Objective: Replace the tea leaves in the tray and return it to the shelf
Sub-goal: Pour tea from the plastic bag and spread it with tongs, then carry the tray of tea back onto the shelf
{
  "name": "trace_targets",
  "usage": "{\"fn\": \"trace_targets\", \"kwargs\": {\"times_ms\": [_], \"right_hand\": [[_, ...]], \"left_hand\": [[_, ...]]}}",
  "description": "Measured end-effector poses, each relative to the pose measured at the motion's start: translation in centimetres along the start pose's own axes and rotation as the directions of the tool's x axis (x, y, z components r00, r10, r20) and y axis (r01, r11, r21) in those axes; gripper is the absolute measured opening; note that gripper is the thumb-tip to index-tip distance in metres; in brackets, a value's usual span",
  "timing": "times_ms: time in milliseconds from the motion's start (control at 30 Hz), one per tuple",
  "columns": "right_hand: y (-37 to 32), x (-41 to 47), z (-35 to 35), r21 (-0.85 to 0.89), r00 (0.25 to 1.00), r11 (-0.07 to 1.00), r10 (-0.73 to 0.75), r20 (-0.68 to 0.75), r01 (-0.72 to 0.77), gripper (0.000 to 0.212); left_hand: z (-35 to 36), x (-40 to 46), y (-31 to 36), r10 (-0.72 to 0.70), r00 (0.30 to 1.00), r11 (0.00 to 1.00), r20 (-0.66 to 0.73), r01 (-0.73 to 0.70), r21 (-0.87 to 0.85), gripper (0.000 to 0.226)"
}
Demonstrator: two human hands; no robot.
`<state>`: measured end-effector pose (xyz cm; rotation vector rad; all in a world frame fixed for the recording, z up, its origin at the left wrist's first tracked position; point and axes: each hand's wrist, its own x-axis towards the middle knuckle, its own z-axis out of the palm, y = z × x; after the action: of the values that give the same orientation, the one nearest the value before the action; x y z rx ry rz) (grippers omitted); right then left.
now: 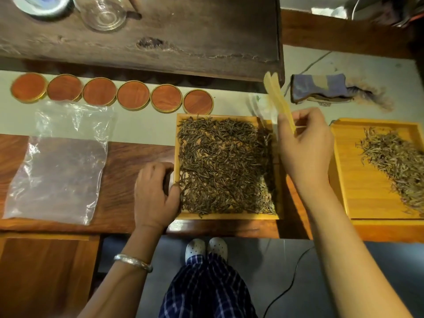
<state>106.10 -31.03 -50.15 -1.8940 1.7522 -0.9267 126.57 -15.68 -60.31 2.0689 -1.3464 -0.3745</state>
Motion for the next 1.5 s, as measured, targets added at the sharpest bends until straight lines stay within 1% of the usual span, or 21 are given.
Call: {"fn": "trace_targets", "kwargs": {"times_ms": [100,167,200,300,367,500,567,600,667,700,733,767,833,900,933,1033,1133,1233,1300,1400,1500], "right_hand": [[-1.0,6.7,3.3,0.022,0.999,0.999,0.045,-0.027,-0.045,0.015],[-1.4,10.0,5.9,-0.042,0.996,0.996,0.082,-0.023,-0.083,0.014],[-1.5,11.2,7.2,-0.082,0.995,0.991,0.102,-0.015,-0.103,0.017],[-1.6,13.1,10.2,-0.215,0.990,0.967,0.143,0.008,-0.138,0.025],[-1.4,13.4,11.3,-0.297,0.990,0.946,0.138,0.011,-0.129,0.027],[-1.5,13.5,11.8,-0.365,0.994,0.927,0.106,0.023,-0.090,0.039],[-1.3,12.8,10.5,-0.331,0.998,0.943,0.056,0.034,-0.042,0.047],[-0.9,12.1,9.2,-0.280,0.999,0.960,0.004,0.037,0.007,0.046],[0.9,9.2,5.9,-0.164,0.993,0.979,-0.112,0.048,0.118,0.038],[2.2,7.2,4.1,-0.131,0.988,0.980,-0.143,0.058,0.149,0.032],[3.7,4.8,2.5,-0.122,0.987,0.981,-0.143,0.074,0.152,0.028],[5.2,2.2,0.8,-0.132,0.988,0.982,-0.120,0.093,0.131,0.025],[7.8,-2.6,-1.1,-0.176,0.989,0.983,-0.023,0.149,0.050,0.022],[9.3,-6.1,-1.6,-0.202,0.975,0.979,0.070,0.211,-0.027,0.022],[9.6,-7.1,-1.5,-0.202,0.970,0.979,0.084,0.228,-0.037,0.023],[9.3,-7.9,-0.9,-0.164,0.966,0.986,0.068,0.248,-0.028,0.026],[8.2,-7.7,0.0,-0.109,0.964,0.994,0.029,0.264,0.000,0.024],[7.4,-8.1,0.7,-0.007,0.968,0.999,0.050,0.247,-0.050,0.025],[7.2,-8.4,0.9,0.073,0.970,0.993,0.070,0.234,-0.089,0.026],[6.8,-8.3,1.1,0.151,0.962,0.979,0.098,0.255,-0.139,0.025],[6.3,-8.2,1.5,0.207,0.952,0.956,0.151,0.267,-0.210,0.022]], "left_hand": [[0.0,-0.1,0.0,0.001,1.000,1.000,-0.011,-0.001,-0.001,0.015],[-0.1,-0.2,0.0,0.003,1.000,1.000,-0.018,-0.003,-0.003,0.016],[-0.1,-0.2,0.0,0.001,1.000,1.000,-0.016,-0.001,-0.004,0.017],[-0.1,-0.2,0.1,-0.001,1.000,1.000,-0.009,0.001,-0.010,0.019],[-0.2,-0.1,0.0,0.006,1.000,1.000,-0.006,-0.006,-0.013,0.018],[-0.2,0.0,0.0,-0.006,1.000,1.000,0.005,0.006,-0.009,0.018],[-0.1,0.0,-0.1,-0.011,1.000,1.000,0.009,0.011,-0.002,0.020],[-0.1,0.0,-0.2,-0.013,1.000,1.000,0.012,0.013,0.002,0.020],[-0.1,-0.1,-0.4,-0.018,1.000,1.000,0.013,0.018,-0.002,0.021],[-0.1,-0.1,-0.4,-0.020,1.000,1.000,0.017,0.020,-0.003,0.022],[-0.1,-0.2,-0.4,-0.022,0.999,1.000,0.025,0.022,-0.002,0.024],[-0.1,-0.2,-0.2,-0.024,0.999,1.000,0.032,0.024,-0.003,0.026],[-0.4,-0.1,0.2,-0.041,0.998,0.999,0.044,0.041,-0.007,0.031],[-0.7,0.1,0.5,-0.047,0.997,0.999,0.053,0.047,-0.003,0.038],[-0.8,0.1,0.5,-0.042,0.998,0.999,0.057,0.042,0.005,0.042],[-0.9,0.0,0.5,-0.051,0.995,0.998,0.084,0.049,0.034,0.051],[-1.0,0.0,0.5,-0.046,0.992,0.999,0.114,0.043,0.033,0.054],[-1.1,0.3,0.8,-0.088,0.990,0.996,0.111,0.088,0.000,0.054],[-1.3,0.2,1.1,-0.091,0.989,0.995,0.117,0.093,-0.017,0.053],[-1.9,-0.3,1.2,-0.077,0.992,0.989,0.102,0.089,-0.119,0.049],[-2.5,-0.8,1.2,-0.139,0.988,0.967,0.067,0.150,-0.204,0.046]]}}
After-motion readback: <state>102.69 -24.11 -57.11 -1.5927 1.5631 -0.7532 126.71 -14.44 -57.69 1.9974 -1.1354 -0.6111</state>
